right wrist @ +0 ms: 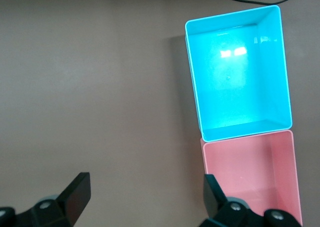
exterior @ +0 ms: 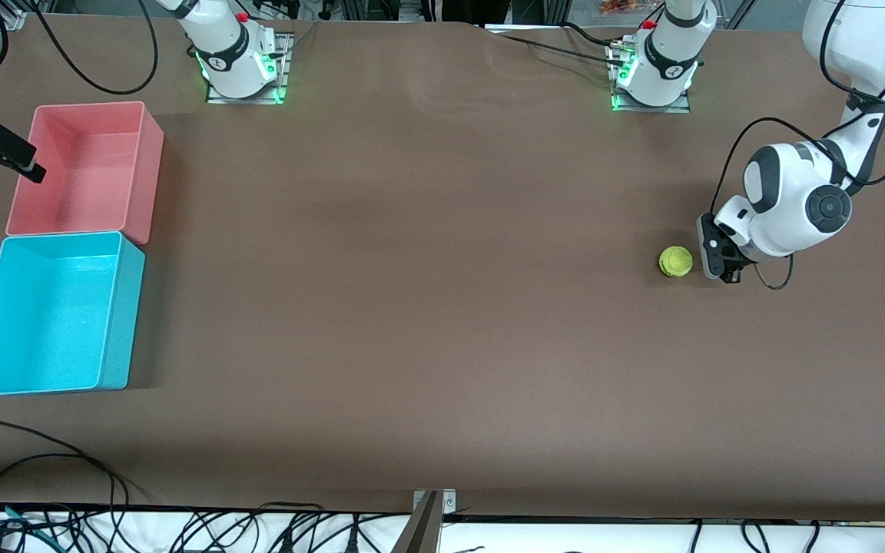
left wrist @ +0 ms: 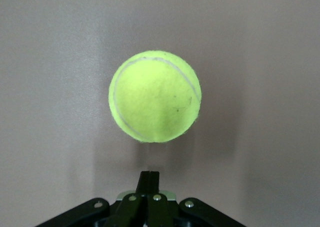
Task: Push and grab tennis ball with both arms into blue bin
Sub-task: 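Push the tennis ball with the left gripper toward the cyan bin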
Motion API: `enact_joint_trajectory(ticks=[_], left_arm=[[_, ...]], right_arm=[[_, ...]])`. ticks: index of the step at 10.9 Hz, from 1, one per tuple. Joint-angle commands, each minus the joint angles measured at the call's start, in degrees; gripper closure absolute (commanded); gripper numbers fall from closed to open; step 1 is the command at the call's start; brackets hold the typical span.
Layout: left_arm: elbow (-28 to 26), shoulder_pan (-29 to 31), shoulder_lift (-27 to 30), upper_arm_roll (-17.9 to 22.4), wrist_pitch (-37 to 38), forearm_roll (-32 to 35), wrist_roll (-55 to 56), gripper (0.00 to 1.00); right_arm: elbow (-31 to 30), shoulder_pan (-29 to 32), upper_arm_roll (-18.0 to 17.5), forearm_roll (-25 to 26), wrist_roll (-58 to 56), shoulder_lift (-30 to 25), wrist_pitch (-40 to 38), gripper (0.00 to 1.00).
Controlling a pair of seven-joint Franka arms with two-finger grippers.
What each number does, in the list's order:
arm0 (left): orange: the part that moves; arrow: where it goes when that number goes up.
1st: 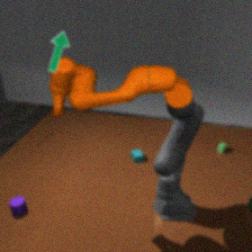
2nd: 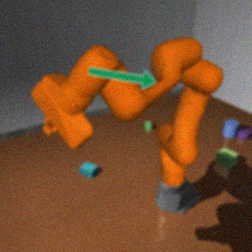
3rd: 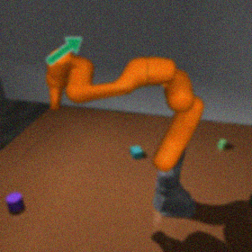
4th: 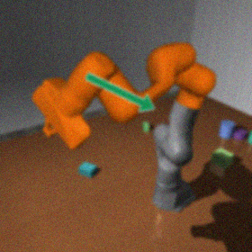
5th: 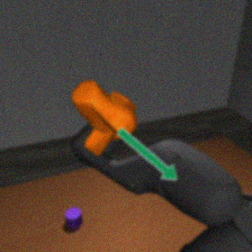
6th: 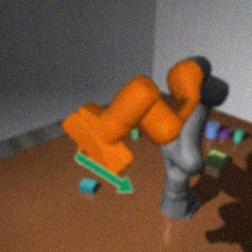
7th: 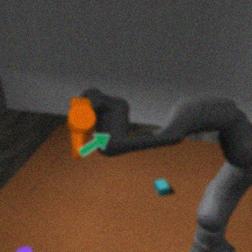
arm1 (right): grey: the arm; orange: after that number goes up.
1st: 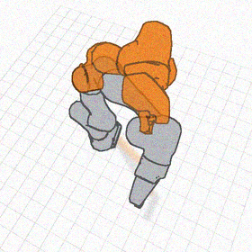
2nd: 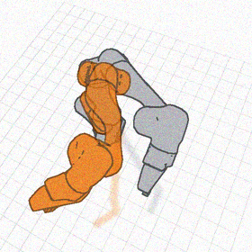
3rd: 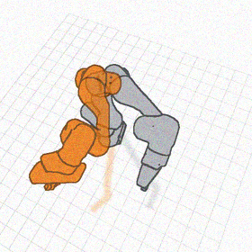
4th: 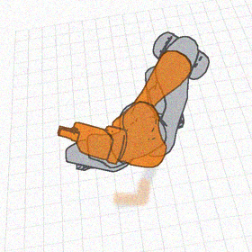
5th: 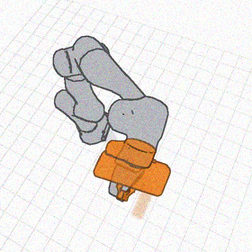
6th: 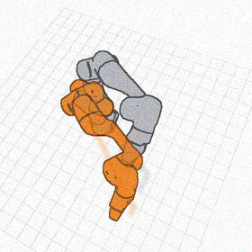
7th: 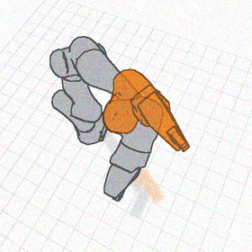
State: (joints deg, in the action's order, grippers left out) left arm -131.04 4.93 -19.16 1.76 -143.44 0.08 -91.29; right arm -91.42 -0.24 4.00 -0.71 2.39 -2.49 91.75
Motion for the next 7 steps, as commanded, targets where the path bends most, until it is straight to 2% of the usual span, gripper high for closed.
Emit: enact_joint_trajectory(ticks=[1,4,6,7], left_arm=[[0.00,0.52,-0.53,-0.18,-0.79,-0.70,-1.78,1.00],[0.00,0.43,-1.32,-1.05,-0.87,-1.22,-0.73,1.00],[0.00,0.35,-1.93,-5.17,-0.79,-4.82,4.59,1.00],[0.09,0.17,-2.20,-9.11,-0.87,-4.74,12.64,1.00]], right_arm=[[0.54,-0.20,-0.05,0.45,-0.11,0.12,-0.17,0.00],[0.54,-0.20,-0.05,0.45,-0.11,0.21,-0.08,0.00],[0.54,-0.46,-0.05,0.45,-0.11,0.21,-0.43,0.00],[0.54,-0.55,-0.05,0.45,-0.11,0.21,-0.17,0.00]])
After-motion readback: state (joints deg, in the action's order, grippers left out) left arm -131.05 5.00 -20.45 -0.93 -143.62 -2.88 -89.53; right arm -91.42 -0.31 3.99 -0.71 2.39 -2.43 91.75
